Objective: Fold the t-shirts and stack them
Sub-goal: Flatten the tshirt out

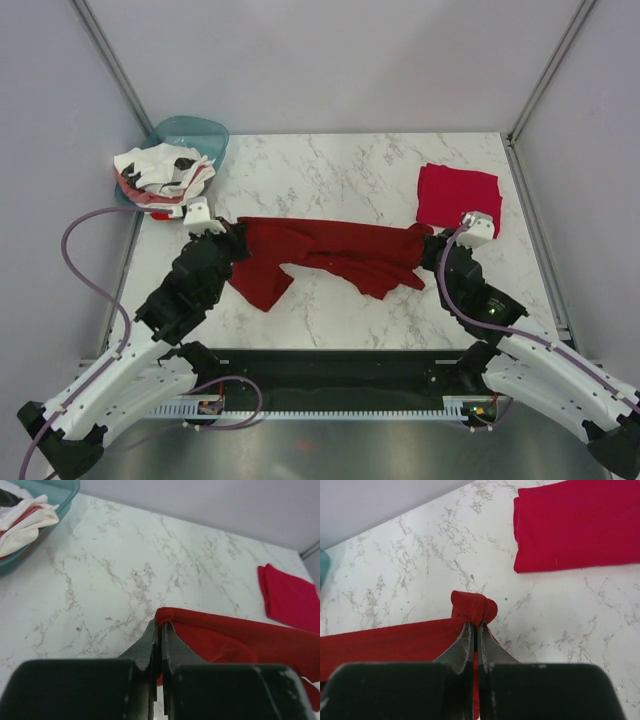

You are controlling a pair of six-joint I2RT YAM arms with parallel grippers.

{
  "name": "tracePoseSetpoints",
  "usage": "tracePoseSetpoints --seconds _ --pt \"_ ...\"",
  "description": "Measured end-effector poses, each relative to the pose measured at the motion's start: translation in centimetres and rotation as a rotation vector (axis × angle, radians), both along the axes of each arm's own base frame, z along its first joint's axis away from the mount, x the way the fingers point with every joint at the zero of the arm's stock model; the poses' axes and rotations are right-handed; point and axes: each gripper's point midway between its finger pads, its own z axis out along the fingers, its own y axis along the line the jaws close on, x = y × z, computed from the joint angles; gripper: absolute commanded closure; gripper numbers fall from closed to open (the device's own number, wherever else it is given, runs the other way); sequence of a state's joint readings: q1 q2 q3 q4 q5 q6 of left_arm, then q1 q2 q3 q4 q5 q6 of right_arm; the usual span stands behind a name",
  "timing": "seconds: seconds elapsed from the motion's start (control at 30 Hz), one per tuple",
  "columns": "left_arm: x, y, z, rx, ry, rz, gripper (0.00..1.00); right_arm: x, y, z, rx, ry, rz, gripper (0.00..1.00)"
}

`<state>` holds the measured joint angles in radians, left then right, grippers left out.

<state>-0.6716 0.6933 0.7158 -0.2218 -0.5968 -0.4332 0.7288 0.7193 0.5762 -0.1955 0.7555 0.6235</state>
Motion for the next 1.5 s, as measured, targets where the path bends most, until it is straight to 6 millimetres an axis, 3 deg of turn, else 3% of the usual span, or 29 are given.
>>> tracePoseSetpoints --seconds 0.23,0.37,0.63,0.83,1.0,1.1,1.23,1.4,1.5 --pt "-3.7 0.2 4.7 -0.148 -0.145 -0.095 0.98 -1.5 -0.2 3.6 0.062 -0.102 0.075 1.0" --pt "-4.6 0.5 5.8 -0.192 -0.178 -0.112 0.98 -2.0 -0.4 6.0 0.089 -0.158 0.096 1.0" --pt "-6.0 1.0 7.6 -0.232 -0.175 -0.138 0.98 -3.2 0.0 13.6 0.122 -0.25 0.178 1.0" --pt "-9.7 2.1 13.9 -0.314 -0.227 -0.237 0.98 -5.9 0.8 19.9 0.176 -0.298 0.326 1.0" --pt "-13.3 3.1 19.2 -0.402 -0.292 -0.338 0.98 -9.3 0.1 25.1 0.233 -0.359 0.422 1.0" --pt "-14.2 2.9 19.6 -0.421 -0.278 -0.378 0.98 -11.0 -0.8 27.0 0.253 -0.379 0.446 1.0" --pt "-13.7 1.6 18.5 -0.41 -0.202 -0.398 0.98 -11.6 -1.6 27.7 0.246 -0.363 0.438 1.0" --pt "-10.5 -0.3 16.2 -0.345 -0.089 -0.337 0.98 -9.1 -1.2 26.4 0.191 -0.285 0.36 1.0" --pt "-7.4 -1.3 13.9 -0.272 -0.006 -0.25 0.98 -6.0 -0.1 24.3 0.121 -0.202 0.286 1.0"
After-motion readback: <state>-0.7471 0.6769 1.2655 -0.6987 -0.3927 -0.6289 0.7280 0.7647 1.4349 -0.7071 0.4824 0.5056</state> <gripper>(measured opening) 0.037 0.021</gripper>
